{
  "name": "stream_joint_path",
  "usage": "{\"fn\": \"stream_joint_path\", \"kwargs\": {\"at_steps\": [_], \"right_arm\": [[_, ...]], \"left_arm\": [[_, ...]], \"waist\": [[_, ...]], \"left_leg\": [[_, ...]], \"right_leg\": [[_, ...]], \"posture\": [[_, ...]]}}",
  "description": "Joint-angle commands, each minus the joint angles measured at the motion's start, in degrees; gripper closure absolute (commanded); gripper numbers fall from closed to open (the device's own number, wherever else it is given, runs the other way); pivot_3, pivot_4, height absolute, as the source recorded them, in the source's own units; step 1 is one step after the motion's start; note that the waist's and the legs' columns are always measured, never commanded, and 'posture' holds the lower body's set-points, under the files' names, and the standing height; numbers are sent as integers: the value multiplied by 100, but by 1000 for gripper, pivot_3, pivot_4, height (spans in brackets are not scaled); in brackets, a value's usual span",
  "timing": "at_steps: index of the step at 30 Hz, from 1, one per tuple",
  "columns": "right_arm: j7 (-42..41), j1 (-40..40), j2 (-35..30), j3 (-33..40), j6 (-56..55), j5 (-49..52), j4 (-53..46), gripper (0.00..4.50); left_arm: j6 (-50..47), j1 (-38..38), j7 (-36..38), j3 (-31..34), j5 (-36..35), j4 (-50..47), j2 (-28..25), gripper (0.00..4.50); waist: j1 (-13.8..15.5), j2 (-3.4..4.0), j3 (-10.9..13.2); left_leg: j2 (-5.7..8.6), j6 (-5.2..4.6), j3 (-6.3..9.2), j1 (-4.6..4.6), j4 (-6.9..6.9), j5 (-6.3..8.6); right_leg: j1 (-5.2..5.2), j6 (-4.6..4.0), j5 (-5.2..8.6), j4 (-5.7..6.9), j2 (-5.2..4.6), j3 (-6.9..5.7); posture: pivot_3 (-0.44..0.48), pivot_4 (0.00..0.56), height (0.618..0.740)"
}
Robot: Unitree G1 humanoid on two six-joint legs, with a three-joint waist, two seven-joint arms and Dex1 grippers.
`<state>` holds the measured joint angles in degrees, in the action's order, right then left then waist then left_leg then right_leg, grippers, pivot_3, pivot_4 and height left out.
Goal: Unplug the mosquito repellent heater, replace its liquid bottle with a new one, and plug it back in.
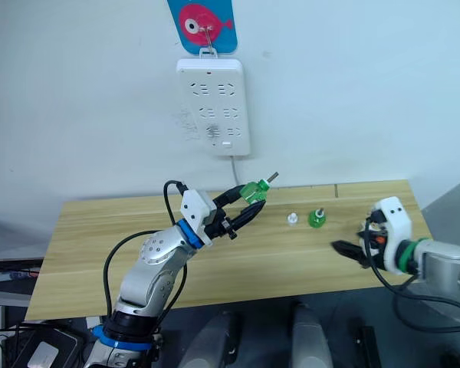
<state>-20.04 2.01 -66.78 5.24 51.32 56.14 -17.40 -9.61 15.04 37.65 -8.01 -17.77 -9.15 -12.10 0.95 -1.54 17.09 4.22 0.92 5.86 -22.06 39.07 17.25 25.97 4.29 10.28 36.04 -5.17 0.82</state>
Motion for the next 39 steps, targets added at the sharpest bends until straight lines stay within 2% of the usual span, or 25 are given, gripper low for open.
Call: {"fn": "stream_joint_path", "kwargs": {"at_steps": [1,9,18,30,39], "right_arm": [[-481,289,-79,-214,-239,-963,495,19],[-1382,1181,76,-855,-136,-2185,1636,19],[-1932,2081,757,-1095,375,-2811,2753,19],[-2709,2466,1097,-1462,11,-3770,3667,19],[-2978,2754,1405,-1536,-330,-4295,4378,19]], "left_arm": [[88,-25,-1,-46,-43,-221,49,2236],[185,3,-7,-78,75,-74,72,2236],[143,-174,-79,0,93,-158,11,2236],[157,-364,-177,-114,178,-272,31,2236],[155,-231,-143,-133,206,-202,24,2236]], "waist": [[-3,-4,-4],[30,-2,-6],[46,-2,-5],[53,-1,-5],[55,-1,-5]], "left_leg": [[-1,1,-3,1,0,-1],[-4,2,-12,1,0,-1],[-4,2,3,1,-1,-1],[-2,3,17,1,-1,-1],[-1,3,20,1,-1,-2]], "right_leg": [[-1,0,0,-1,1,0],[-2,0,-1,-3,-1,4],[-1,-1,-1,-2,-2,6],[0,-1,-1,-2,-2,4],[0,-1,-1,-2,-4,5]], "posture": [[48,267,740],[59,269,740],[93,282,740],[110,283,740],[114,282,740]]}}
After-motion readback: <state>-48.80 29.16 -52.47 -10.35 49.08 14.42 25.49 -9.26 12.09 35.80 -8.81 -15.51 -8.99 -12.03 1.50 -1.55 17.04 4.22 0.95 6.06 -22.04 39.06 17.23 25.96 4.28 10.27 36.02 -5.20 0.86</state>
